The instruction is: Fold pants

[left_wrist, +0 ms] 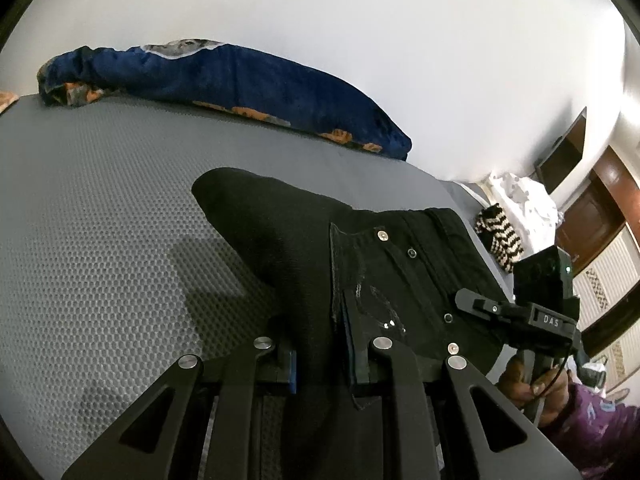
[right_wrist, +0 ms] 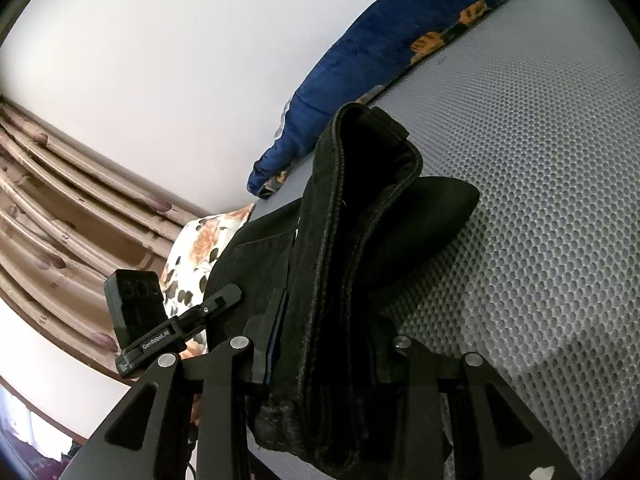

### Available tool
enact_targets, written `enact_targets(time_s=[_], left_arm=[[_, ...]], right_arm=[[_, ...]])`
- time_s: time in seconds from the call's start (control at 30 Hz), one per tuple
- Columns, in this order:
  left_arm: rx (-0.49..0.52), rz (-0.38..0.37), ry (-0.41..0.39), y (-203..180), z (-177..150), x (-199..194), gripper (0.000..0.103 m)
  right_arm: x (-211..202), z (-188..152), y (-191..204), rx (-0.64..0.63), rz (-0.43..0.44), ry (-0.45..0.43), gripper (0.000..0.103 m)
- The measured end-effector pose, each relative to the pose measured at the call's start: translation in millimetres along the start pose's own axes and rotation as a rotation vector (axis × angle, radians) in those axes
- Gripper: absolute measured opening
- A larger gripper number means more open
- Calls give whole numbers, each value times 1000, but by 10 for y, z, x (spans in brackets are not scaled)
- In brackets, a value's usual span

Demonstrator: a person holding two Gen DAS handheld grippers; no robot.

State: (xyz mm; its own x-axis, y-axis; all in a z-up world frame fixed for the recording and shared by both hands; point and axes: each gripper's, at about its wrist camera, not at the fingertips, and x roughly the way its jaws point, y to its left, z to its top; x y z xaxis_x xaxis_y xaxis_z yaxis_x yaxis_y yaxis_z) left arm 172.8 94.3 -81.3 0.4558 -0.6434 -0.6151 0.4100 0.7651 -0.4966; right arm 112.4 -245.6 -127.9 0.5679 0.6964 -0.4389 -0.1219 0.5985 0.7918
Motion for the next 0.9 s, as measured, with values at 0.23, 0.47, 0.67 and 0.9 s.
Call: enact_targets(time_s=[0.23, 0.47, 0.67, 0.9], left_arm=[[6, 5, -16, 32, 96, -29, 17], [17, 16, -38, 42, 209, -54, 17], [23, 33, -50, 86, 312, -53, 17], [40, 66, -63, 164, 409, -51, 17]], right_arm=[[81, 74, 67, -10, 9, -5, 30], [150, 176, 127, -26, 19, -12, 30], [226, 233, 157, -31, 31, -17, 30], [320, 290, 177, -43, 40, -15, 30]])
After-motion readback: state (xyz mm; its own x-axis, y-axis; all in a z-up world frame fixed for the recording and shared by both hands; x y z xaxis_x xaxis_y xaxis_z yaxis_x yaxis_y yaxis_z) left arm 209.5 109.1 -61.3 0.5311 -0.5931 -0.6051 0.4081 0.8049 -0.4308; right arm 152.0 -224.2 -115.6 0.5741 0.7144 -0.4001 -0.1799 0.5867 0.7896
